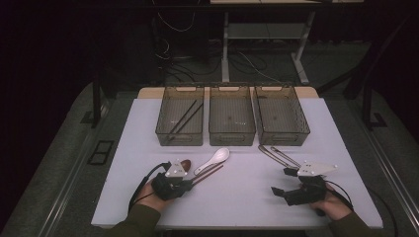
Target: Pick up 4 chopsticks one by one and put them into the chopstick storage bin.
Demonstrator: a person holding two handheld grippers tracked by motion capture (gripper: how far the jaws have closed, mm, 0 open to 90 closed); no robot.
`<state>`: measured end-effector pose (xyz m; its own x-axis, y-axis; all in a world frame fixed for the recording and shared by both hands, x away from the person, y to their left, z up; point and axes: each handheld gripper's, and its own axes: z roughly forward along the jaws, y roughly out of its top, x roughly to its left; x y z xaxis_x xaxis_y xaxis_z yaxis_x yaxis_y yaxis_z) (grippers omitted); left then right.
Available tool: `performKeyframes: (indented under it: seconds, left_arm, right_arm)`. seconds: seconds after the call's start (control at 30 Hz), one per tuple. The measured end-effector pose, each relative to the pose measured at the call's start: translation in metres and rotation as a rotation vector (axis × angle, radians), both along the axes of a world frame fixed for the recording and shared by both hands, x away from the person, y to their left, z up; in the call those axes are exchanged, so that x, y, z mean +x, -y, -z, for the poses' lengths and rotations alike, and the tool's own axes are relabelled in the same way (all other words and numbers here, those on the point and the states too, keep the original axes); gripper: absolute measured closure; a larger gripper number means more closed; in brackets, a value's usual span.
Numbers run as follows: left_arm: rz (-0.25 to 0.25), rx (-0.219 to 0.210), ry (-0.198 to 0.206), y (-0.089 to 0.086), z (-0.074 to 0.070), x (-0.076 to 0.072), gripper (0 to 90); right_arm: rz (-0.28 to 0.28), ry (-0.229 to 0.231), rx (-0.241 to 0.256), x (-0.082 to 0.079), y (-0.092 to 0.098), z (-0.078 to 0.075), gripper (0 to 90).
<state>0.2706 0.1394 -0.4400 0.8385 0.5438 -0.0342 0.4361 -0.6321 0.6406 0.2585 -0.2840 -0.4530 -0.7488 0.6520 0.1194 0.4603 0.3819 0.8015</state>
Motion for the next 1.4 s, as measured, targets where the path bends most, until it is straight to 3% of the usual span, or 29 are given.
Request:
performKeyframes:
  seconds: [0.37, 0.97, 1.4]
  left_arm:
    - [0.006, -0.032, -0.010, 0.000, -0.003, 0.001, 84.0]
    - [-0.028, -0.164, -0.038, -0.007, -0.020, 0.005, 84.1]
    - [-0.048, -0.214, -0.012, -0.005, -0.036, 0.013, 84.2]
  right_arm:
    - [-0.001, -0.001, 0.000, 0.000, 0.000, 0.000, 14.2]
    - [-0.003, -0.001, -0.002, 0.001, 0.000, 0.000, 14.1]
    - [-0.006, -0.002, -0.003, 0.001, 0.000, 0.001, 14.1]
